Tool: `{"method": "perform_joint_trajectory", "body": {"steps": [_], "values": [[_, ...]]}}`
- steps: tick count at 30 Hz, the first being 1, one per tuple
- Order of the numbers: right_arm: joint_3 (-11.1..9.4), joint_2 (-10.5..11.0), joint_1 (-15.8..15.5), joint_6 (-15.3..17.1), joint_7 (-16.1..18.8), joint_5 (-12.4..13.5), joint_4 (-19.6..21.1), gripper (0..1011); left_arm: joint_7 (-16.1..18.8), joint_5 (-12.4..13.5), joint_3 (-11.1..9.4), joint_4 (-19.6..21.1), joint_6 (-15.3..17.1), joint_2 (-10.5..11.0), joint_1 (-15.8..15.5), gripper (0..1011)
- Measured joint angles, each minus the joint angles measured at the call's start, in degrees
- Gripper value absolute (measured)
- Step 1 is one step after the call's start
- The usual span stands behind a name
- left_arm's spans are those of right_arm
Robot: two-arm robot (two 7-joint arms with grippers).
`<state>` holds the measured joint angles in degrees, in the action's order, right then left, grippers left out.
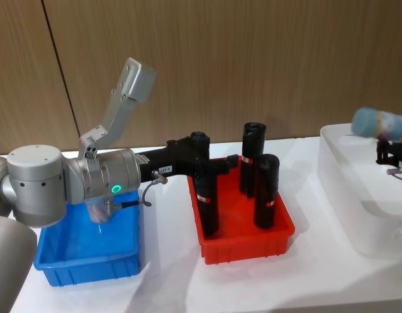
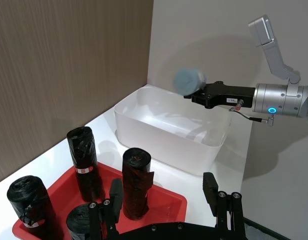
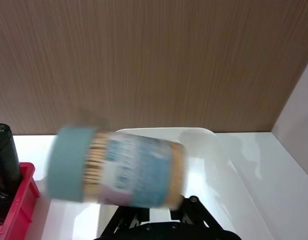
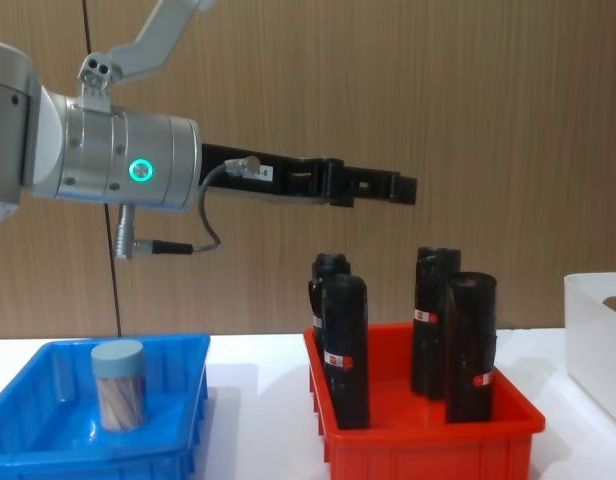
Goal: Pick the cotton swabs from the blue box and place them into the white box.
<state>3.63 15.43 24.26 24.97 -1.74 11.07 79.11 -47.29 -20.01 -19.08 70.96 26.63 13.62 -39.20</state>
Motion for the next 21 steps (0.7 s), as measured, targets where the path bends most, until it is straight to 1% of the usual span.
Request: {"method": "perform_joint_trajectory", "body": {"steps": [1,3,7,21], "values": [[0.0,0.0,0.0,0.0,0.0,0.0,0.0,184,0.0,0.0,0.0,0.0,0.0,0.0,0.0,1004],[0.0,0.0,0.0,0.0,0.0,0.0,0.1,142,0.0,0.0,0.0,0.0,0.0,0.0,0.0,1004],[0.0,0.0,0.0,0.0,0.0,0.0,0.1,9,0.0,0.0,0.0,0.0,0.0,0.0,0.0,1004],[0.0,0.0,-0.1,0.1,0.0,-0.1,0.2,0,0.0,0.0,0.0,0.0,0.0,0.0,0.0,1004]]}}
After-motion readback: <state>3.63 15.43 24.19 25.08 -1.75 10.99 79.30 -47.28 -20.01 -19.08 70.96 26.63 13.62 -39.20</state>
